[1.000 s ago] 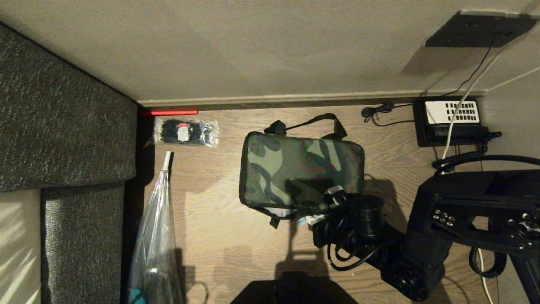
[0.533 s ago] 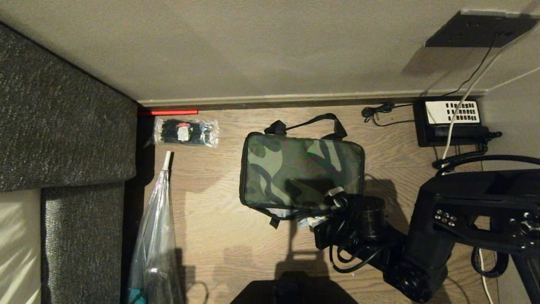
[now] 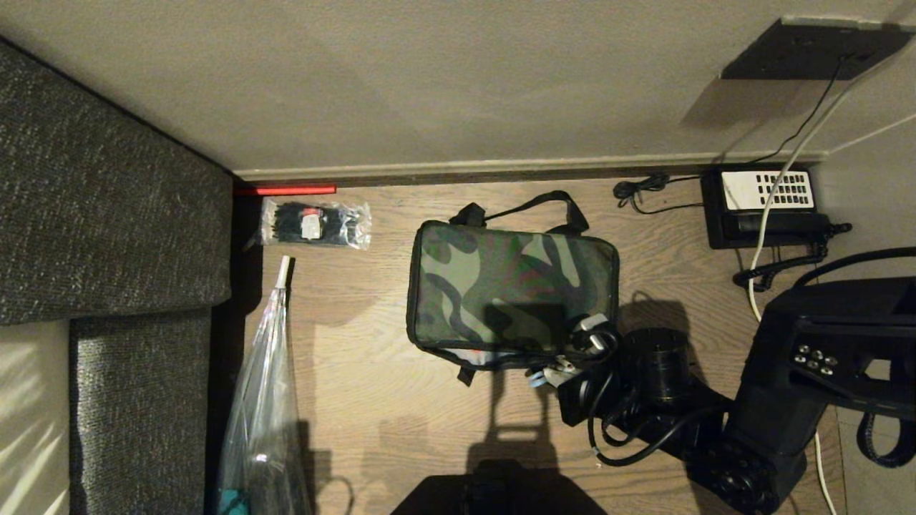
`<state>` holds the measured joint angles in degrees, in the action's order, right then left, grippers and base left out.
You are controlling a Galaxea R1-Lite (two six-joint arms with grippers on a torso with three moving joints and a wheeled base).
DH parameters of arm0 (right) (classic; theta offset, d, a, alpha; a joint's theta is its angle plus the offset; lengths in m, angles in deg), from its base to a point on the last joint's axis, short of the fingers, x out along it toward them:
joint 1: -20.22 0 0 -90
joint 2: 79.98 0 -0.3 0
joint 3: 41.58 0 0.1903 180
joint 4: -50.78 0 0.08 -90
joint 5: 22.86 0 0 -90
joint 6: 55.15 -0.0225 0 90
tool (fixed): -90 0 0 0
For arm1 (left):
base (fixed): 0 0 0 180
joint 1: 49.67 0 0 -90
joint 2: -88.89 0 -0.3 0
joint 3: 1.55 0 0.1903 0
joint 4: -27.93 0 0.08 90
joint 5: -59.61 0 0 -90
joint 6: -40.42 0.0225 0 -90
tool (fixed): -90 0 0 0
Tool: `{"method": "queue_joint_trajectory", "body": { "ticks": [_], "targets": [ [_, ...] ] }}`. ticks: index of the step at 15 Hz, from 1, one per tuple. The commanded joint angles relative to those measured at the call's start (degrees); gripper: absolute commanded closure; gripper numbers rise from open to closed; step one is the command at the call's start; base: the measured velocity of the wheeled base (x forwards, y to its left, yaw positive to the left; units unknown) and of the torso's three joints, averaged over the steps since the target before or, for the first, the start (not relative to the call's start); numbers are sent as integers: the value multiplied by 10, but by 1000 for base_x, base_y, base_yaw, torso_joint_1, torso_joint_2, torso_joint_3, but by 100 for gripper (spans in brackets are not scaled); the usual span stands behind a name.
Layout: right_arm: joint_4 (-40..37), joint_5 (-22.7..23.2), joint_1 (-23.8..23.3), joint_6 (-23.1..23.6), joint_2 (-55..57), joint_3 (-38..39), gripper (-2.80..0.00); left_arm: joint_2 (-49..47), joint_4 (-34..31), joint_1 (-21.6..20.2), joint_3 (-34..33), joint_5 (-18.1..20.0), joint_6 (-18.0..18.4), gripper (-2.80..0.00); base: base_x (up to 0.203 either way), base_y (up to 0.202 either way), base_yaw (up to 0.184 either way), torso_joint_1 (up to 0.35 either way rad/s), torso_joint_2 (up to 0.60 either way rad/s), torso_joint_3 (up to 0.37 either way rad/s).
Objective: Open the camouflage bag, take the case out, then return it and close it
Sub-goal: Open the top of the storage box
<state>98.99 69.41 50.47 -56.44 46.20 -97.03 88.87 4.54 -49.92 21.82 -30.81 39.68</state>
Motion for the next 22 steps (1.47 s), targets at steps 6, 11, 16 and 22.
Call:
{"method": "queue_joint_trajectory", "body": {
  "ticks": [6, 11, 16, 22],
  "targets": [
    [-19, 22, -41, 9, -68, 33, 0, 0, 0, 0, -2, 0, 0, 0, 0, 0, 0, 0, 0, 0],
    [-21, 16, -82, 23, -88, 51, 0, 1, 0, 0, -2, 0, 0, 0, 0, 0, 0, 0, 0, 0],
    [-21, 16, -82, 23, -88, 51, 0, 1, 0, 0, -2, 0, 0, 0, 0, 0, 0, 0, 0, 0],
    [-62, 19, -128, 44, -117, 51, 0, 1, 0, 0, -2, 0, 0, 0, 0, 0, 0, 0, 0, 0]
  ]
}}
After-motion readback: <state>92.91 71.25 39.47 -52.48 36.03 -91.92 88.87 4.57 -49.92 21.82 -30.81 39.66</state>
